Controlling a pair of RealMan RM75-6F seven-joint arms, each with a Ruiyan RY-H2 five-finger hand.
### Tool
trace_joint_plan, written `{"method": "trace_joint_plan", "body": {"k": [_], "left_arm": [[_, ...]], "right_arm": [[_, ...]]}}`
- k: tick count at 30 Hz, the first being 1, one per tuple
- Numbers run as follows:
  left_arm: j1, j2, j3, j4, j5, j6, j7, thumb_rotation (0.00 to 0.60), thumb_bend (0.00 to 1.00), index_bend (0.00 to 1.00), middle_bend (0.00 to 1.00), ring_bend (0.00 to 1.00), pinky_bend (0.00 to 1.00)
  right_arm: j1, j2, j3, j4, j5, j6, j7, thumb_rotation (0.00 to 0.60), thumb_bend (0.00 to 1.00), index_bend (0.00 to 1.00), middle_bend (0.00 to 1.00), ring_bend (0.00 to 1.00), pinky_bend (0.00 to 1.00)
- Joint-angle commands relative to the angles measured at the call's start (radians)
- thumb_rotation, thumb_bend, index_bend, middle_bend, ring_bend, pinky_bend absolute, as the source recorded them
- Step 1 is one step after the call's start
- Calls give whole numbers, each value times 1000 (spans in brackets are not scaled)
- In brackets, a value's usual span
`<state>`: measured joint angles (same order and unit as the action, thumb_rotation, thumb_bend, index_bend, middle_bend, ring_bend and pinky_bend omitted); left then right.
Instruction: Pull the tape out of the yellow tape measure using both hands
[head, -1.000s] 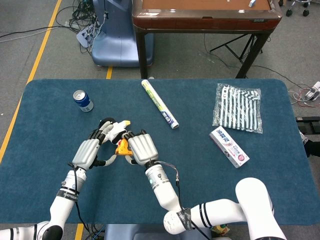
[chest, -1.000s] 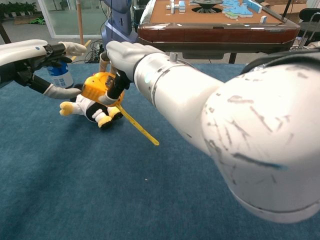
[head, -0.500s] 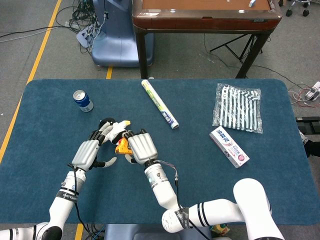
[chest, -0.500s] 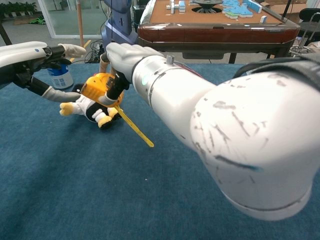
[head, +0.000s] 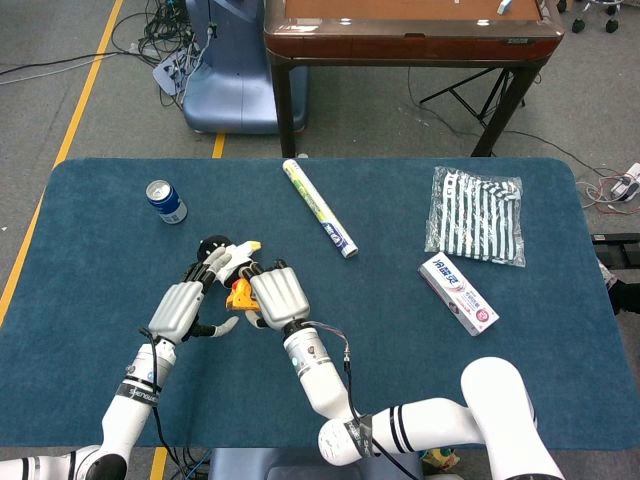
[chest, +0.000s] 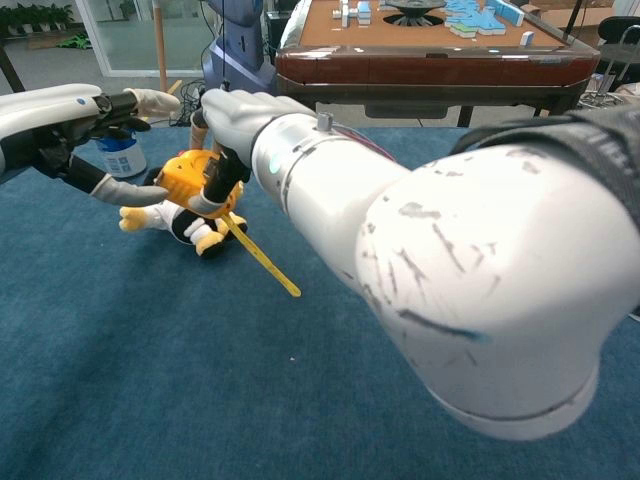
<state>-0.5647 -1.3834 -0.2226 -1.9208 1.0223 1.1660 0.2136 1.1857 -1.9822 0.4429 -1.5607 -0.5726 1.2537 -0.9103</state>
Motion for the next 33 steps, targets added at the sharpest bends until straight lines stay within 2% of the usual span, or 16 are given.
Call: {"method": "trace_joint_plan", "body": {"k": [1,33], "left_arm": [[-2,-3,0,2,-2,1,1,600,217,0,0,0,0],[-13,2,-5,24,-63,2,28,600,213,0,0,0,0]], "right_arm": [[2,-2,1,0,2,-2,-1,600,541,513,516,436,227],[-8,19,-24,-34,0,-11,-3,600,549,514,516,436,227]]}}
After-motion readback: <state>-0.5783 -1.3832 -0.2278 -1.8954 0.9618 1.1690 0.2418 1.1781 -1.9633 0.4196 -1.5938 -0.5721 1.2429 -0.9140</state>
